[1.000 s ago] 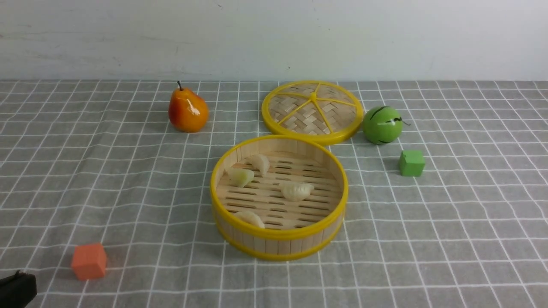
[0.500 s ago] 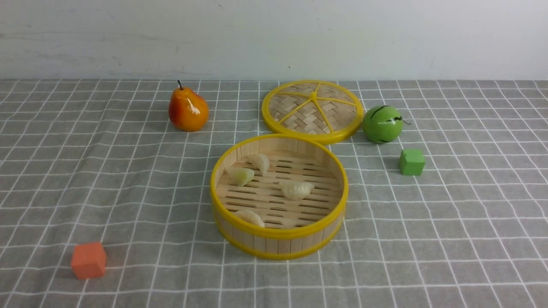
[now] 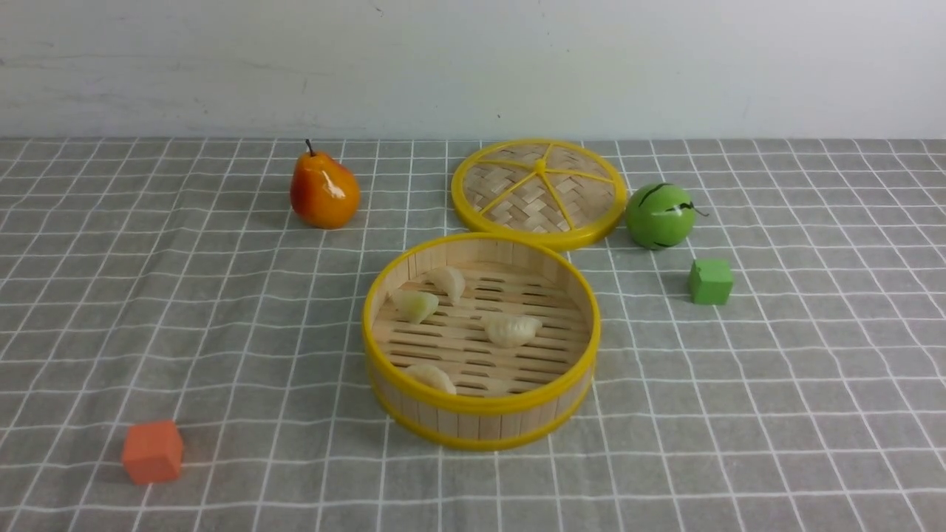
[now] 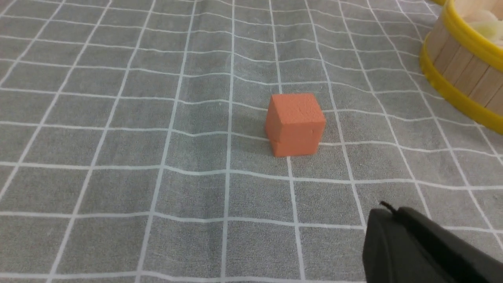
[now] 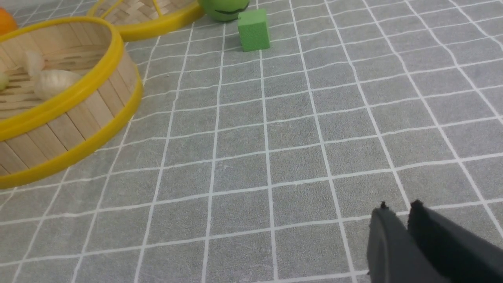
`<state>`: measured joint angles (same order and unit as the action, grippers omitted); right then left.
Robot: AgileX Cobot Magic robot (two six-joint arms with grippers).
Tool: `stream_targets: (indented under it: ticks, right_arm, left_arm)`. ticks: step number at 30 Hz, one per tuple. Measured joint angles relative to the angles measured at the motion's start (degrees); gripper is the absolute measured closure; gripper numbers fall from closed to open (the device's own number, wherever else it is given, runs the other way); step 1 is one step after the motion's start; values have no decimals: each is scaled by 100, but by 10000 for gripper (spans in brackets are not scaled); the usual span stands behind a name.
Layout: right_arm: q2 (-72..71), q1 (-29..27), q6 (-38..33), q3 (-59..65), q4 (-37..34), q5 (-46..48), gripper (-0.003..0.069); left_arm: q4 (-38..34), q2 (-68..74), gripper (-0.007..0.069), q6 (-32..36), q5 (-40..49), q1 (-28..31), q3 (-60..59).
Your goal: Put the dumplings into the steamer on the table with the grey tablecloth.
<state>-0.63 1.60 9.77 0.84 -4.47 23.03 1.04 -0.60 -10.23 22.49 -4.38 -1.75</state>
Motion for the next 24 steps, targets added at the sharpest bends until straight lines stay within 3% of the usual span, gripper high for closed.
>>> stream_targets:
  ticks: [24]
  right_arm:
    - [0,0,0,0,6,0,545]
  left_arm:
    - [-43,0,638,94,1,0,0]
